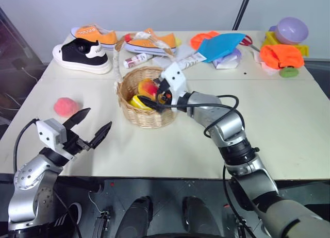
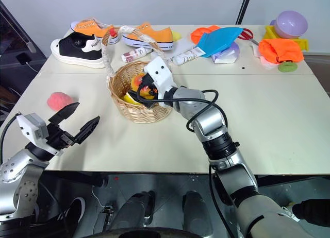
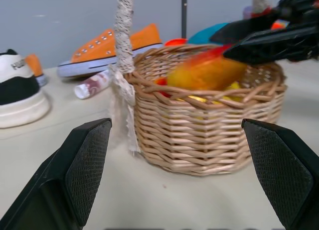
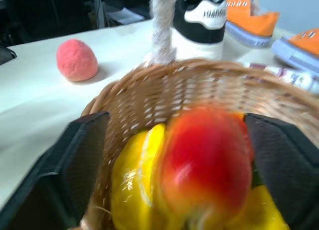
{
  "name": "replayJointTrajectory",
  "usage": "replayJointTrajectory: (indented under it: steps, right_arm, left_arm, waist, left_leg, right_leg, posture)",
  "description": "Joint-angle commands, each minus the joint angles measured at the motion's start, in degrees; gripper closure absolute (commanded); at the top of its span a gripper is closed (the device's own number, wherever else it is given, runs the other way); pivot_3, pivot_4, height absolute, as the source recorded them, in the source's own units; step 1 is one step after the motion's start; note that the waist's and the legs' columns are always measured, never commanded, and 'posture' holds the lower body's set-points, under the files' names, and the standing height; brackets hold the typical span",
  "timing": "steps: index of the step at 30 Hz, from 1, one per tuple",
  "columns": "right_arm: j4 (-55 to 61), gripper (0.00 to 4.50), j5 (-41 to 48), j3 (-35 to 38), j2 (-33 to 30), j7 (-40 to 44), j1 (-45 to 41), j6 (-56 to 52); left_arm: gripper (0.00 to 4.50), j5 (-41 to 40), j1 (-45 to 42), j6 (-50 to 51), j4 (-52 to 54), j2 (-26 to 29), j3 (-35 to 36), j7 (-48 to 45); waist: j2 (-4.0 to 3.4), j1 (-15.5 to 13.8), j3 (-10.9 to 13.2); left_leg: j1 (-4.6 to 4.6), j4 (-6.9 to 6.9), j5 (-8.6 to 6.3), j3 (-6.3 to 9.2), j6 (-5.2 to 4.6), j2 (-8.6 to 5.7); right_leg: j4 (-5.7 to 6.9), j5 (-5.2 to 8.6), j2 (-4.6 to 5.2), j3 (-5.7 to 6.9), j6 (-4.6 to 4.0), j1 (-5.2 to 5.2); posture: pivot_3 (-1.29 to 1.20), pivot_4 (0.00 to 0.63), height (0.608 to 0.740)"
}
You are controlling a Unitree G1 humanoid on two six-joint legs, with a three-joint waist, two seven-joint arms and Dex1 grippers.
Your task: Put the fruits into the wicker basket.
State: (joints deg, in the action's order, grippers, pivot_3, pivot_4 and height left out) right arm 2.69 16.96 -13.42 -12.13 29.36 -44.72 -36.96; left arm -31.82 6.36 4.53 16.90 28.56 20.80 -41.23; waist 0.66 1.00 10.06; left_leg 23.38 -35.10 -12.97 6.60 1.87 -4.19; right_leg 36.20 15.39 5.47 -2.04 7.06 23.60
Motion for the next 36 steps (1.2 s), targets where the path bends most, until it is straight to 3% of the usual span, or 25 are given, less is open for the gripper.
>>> replayJointTrajectory:
  steps: [1,5,10,13,16,20,27,36]
  right_arm:
    - [10.33,0.01,7.72,5.08,-1.78,6.91,2.9,1.2]
    - [15.93,0.01,6.41,6.52,-10.4,13.93,10.47,7.06]
    - [21.61,0.01,5.4,8.28,-20.71,21.56,18.92,14.99]
    - [23.07,0.01,1.92,10.41,-28.21,24.88,22.16,19.09]
    - [26.06,0.01,4.68,11.6,-31.5,25.74,23.67,15.58]
    - [24.97,0.01,3.46,10.27,-29.65,23.44,22.05,15.67]
    - [21.73,0.01,0.82,8.37,-25.86,21.18,20.49,17.88]
    - [21.53,0.01,3.06,9.11,-22.85,19.85,19.3,16.01]
  left_arm:
    - [0.0,0.02,-0.1,1.14,-0.29,0.31,1.8,2.29]
    - [0.0,8.47,-3.42,2.64,-6.31,2.66,2.52,10.68]
    - [0.0,5.08,-9.26,8.76,-7.27,3.13,6.03,16.51]
    - [0.0,9.83,-13.1,13.25,-9.09,5.69,6.14,22.49]
    - [0.0,11.38,-16.62,20.58,-10.55,8.68,5.14,25.52]
    - [0.0,12.92,-22.03,26.1,-16.17,12.21,3.23,25.35]
    - [0.0,13.24,-31.69,29.09,-27.55,12.02,1.43,23.96]
    - [0.0,16.32,-34.88,29.05,-32.79,12.26,-3.13,22.06]
  waist:
    - [0.0,-0.14,0.0]
    - [0.03,-0.43,-0.03]
    - [0.05,-0.19,-0.02]
    - [0.05,-0.15,-0.02]
    - [0.08,-0.17,-0.03]
    - [0.08,-0.2,-0.03]
    - [0.13,-0.37,-0.04]
    - [0.14,-0.25,-0.05]
  left_leg:
    - [0.0,0.0,0.0,0.0,0.0,0.0]
    - [-0.01,-0.05,-0.01,0.08,-0.01,-0.01]
    - [-0.02,-0.13,0.0,0.06,-0.02,-0.02]
    - [-0.06,-0.11,0.0,0.05,-0.01,0.04]
    - [-0.06,-0.13,0.0,0.04,-0.01,0.03]
    - [-0.07,-0.13,0.0,0.07,-0.01,0.05]
    - [-0.05,-0.15,0.02,0.08,0.02,0.01]
    - [-0.05,-0.15,0.04,0.1,0.06,0.02]
  right_leg:
    - [-0.01,0.0,0.0,0.0,0.0,-0.01]
    - [-0.04,0.0,0.0,0.13,0.01,-0.12]
    - [-0.05,-0.03,0.01,0.14,0.06,-0.17]
    - [0.01,-0.04,-0.03,0.14,0.08,-0.16]
    - [0.0,-0.04,-0.03,0.13,0.09,-0.18]
    - [0.02,-0.05,-0.07,0.14,0.09,-0.19]
    - [0.01,-0.07,-0.03,0.14,0.13,-0.19]
    - [0.05,-0.08,-0.03,0.13,0.14,-0.15]
  posture:
    - [0.0,0.15,0.74]
    - [0.0,0.15,0.74]
    - [0.0,0.15,0.74]
    - [0.0,0.15,0.74]
    - [0.0,0.15,0.74]
    - [0.0,0.15,0.74]
    - [0.0,0.15,0.74]
    - [0.0,0.15,0.74]
